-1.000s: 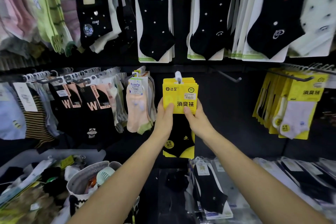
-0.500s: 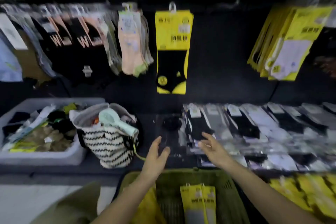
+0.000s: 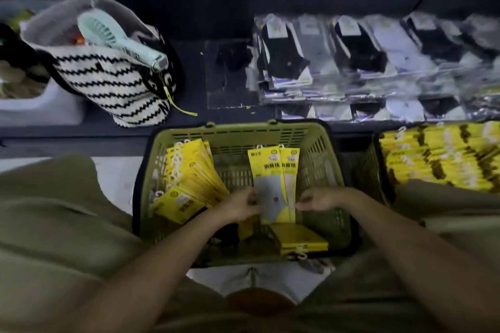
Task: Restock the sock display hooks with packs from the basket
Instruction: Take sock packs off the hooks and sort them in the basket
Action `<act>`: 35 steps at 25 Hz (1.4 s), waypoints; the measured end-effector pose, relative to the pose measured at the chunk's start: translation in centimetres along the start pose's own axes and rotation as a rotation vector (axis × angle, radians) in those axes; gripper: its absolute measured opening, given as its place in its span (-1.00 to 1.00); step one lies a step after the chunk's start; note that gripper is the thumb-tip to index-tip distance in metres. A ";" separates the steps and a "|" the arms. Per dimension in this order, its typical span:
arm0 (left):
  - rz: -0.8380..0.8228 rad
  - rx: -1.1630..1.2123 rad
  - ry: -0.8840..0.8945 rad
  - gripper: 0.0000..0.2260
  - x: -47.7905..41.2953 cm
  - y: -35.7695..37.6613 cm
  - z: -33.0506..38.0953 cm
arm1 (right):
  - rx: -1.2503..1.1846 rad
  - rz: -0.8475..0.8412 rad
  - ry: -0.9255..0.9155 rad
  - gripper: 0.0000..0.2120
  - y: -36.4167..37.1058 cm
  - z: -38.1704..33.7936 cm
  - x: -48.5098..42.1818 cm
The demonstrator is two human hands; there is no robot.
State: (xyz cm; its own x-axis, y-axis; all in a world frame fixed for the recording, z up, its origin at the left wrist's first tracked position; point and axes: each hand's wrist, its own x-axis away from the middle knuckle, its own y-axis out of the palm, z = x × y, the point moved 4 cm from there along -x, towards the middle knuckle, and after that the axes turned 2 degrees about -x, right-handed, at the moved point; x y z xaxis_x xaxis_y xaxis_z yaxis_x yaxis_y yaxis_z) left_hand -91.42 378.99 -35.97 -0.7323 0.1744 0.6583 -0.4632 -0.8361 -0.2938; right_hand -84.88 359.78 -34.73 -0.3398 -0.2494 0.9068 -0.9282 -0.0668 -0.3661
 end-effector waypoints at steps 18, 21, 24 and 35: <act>-0.062 0.384 -0.186 -0.67 0.3 3.5 1.6 | -0.051 -0.133 -0.172 -0.58 0.3 -1.5 1.2; 0.015 0.273 -0.189 -0.46 -1.4 1.7 1.3 | -0.087 0.214 -0.220 -0.72 -2.4 -1.3 -0.7; 0.076 0.276 -0.233 -0.44 -4.0 0.6 0.8 | -0.214 0.458 -0.239 -0.66 -4.1 -1.2 -3.3; 0.288 0.325 -0.359 -0.53 -13.1 -1.9 -0.7 | -0.685 0.509 0.106 -0.46 -4.1 1.7 -12.5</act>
State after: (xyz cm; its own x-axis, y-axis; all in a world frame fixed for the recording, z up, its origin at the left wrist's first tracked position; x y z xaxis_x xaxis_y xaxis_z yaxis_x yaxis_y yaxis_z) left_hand -81.30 378.68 -44.47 -0.5644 -0.2254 0.7941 -0.0505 -0.9508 -0.3057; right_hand -76.58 361.53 -44.87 -0.7204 0.0029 0.6936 -0.5343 0.6353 -0.5576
